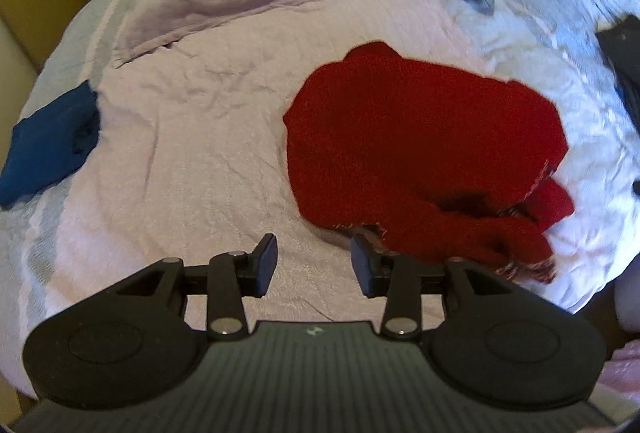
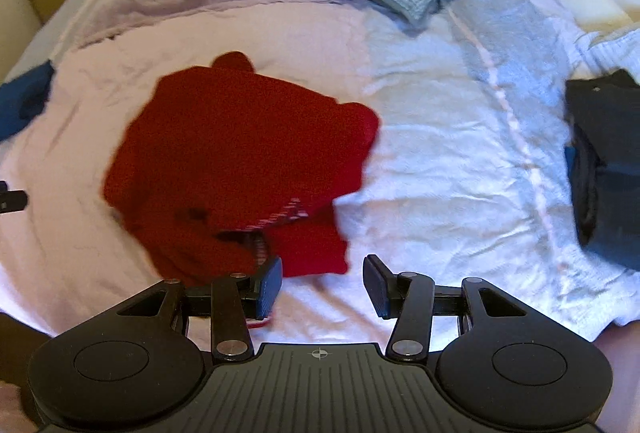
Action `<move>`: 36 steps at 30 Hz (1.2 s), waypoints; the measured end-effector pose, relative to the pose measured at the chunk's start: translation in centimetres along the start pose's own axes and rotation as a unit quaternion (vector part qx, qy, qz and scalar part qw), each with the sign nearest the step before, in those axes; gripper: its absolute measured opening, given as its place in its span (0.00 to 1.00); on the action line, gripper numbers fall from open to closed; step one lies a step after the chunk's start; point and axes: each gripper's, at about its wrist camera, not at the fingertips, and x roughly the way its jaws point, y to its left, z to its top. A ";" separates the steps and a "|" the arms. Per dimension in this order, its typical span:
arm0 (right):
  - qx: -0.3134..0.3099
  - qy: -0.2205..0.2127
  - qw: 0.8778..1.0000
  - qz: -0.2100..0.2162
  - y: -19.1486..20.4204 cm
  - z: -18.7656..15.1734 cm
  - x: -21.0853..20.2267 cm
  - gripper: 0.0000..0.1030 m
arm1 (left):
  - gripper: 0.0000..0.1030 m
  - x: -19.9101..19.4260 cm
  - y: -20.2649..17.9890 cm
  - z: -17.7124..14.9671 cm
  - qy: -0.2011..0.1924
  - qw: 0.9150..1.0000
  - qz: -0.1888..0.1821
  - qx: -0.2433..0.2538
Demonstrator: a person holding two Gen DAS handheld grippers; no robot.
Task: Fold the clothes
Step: 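Grasp the sweater hem with both grippers and lift it up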
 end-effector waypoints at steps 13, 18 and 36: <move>-0.223 -0.059 0.970 -0.074 -0.1 -3.6 11.4 0.47 | 0.42 10.2 -4.3 -4.1 -0.086 0.978 0.027 0.191; -0.326 -0.094 0.934 -0.109 0.3 -5.1 14.7 0.57 | 0.46 13.3 -5.3 -6.1 -0.122 0.948 0.046 0.290; -0.515 -0.248 0.812 -0.117 0.6 -5.8 17.9 0.04 | 0.15 16.1 -4.0 -5.0 -0.202 0.911 0.080 0.351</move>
